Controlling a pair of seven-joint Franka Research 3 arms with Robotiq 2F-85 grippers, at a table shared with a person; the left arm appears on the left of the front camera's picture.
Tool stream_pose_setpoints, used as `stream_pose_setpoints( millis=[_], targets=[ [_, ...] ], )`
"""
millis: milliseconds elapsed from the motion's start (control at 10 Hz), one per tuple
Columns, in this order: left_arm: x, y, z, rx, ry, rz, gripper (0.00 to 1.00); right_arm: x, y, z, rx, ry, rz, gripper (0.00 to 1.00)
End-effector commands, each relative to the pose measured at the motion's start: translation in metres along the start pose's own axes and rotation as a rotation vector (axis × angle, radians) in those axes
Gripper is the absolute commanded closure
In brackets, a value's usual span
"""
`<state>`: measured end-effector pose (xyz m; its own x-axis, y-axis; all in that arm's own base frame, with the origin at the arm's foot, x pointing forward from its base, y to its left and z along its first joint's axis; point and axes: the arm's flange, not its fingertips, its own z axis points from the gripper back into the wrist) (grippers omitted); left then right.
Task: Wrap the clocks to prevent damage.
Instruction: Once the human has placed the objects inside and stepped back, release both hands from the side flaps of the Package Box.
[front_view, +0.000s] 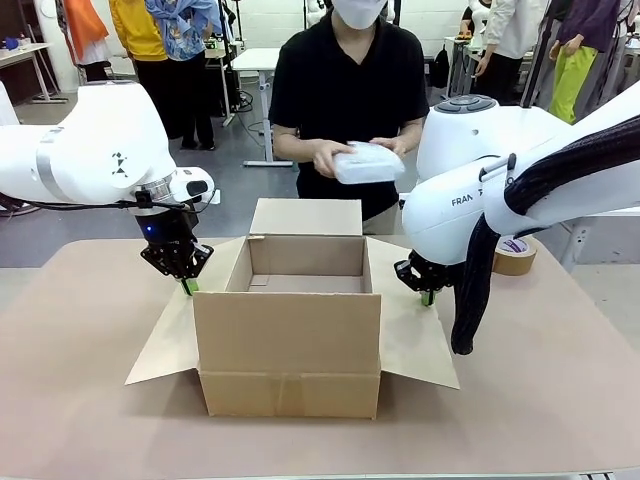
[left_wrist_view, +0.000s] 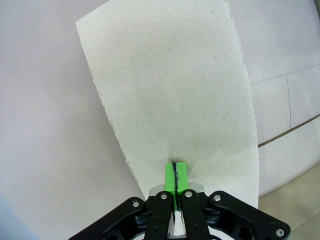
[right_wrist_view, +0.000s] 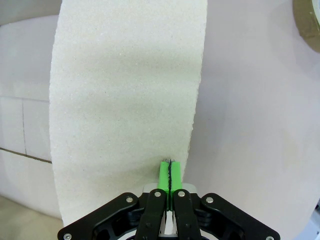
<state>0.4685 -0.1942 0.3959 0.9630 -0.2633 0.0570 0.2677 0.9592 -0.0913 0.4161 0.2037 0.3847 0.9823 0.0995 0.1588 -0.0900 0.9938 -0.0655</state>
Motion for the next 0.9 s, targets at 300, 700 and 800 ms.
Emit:
stream_pose_setpoints(
  millis=[300, 700, 800],
  targets=[
    [0.0, 0.0004, -0.0006, 0.005, 0.002, 0.006, 1.0, -0.0005, 0.0, -0.0012, -0.007, 0.0, 0.003, 0.99],
    [0.0, 0.0004, -0.0006, 0.005, 0.002, 0.006, 1.0, -0.0005, 0.0, -0.0012, -0.007, 0.0, 0.003, 0.99],
    [0.0, 0.0004, -0.0006, 0.005, 0.002, 0.006, 1.0, -0.0005, 0.0, -0.0012, -0.007, 0.0, 0.003, 0.99]
  ],
)
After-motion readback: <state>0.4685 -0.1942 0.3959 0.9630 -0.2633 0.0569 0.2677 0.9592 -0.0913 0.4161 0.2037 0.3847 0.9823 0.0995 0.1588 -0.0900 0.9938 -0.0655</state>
